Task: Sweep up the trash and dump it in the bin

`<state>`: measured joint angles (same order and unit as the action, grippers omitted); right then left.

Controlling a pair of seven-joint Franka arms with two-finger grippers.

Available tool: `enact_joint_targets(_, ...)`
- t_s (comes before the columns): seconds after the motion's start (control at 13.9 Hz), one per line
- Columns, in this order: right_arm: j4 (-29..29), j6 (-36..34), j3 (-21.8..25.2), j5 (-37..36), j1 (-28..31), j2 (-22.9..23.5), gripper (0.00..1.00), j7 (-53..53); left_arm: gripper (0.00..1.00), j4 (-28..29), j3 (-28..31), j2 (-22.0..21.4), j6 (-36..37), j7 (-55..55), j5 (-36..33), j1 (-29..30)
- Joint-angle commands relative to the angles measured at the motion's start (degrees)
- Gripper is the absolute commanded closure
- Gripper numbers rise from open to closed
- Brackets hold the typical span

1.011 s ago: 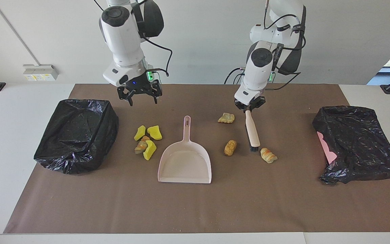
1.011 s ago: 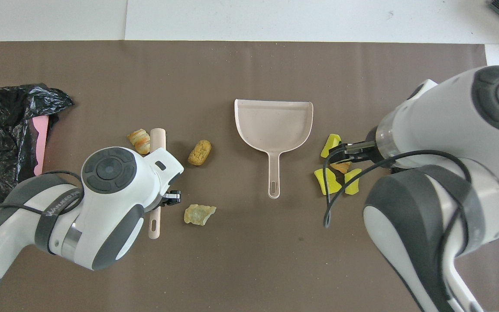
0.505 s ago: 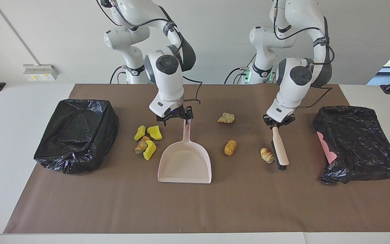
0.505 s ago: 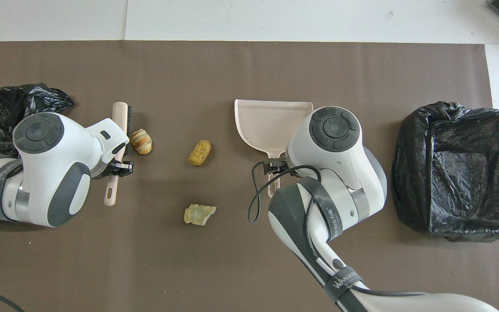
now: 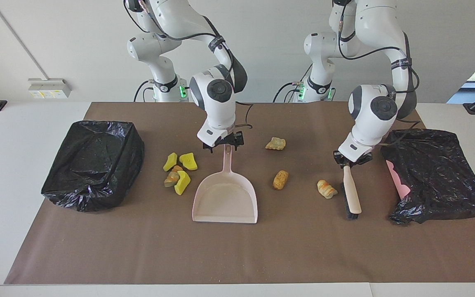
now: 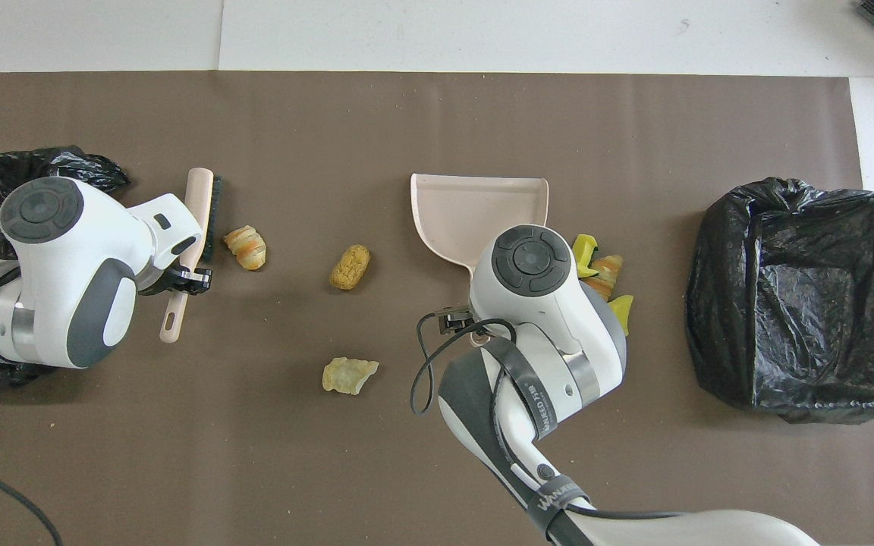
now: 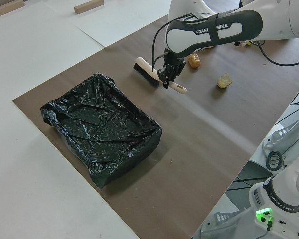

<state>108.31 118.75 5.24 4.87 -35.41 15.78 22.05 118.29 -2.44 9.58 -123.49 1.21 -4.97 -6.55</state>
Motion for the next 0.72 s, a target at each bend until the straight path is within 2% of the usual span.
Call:
enact_joint_targets(0.0,0.59,1.93,0.12,1.45,0.25,0.21,0.00,1.15,1.00,4.57,-0.98,-2.80,0.62,-3.65,-0.57,-0.65)
enact_joint_targets(0.14,0.07,1.75,0.12,1.46,0.25,0.74,0.03,3.26,1.00,5.29,-0.99,-3.60,0.70,-4.90,-0.30,-3.72)
enact_joint_targets(0.22,-0.37,1.49,0.12,1.37,0.08,0.92,0.14,3.35,1.00,5.55,-0.99,-3.69,0.79,-4.90,-0.30,-4.95)
enact_joint_targets(0.29,-0.81,1.57,0.12,1.45,0.16,1.09,0.31,3.35,1.00,6.07,-0.99,-4.21,1.14,-4.99,-0.30,-6.53)
enact_joint_targets(0.36,-1.25,1.66,0.12,1.46,0.25,1.44,0.55,3.35,1.00,6.51,-0.99,-4.82,1.32,-5.08,-0.30,-8.20)
enact_joint_targets(0.43,-1.60,1.49,0.12,1.46,0.60,1.53,0.85,3.79,1.00,6.87,-0.99,-5.09,1.84,-5.08,-0.21,-9.78)
enact_joint_targets(0.51,-1.52,1.75,0.12,1.46,0.43,1.62,1.00,5.71,1.00,6.96,-0.99,-5.53,3.06,-5.16,-0.21,-11.36)
enact_joint_targets(0.65,-1.52,2.10,0.12,1.37,0.25,1.62,1.00,8.18,1.00,7.05,-0.99,-6.06,5.00,-6.74,-0.21,-13.30)
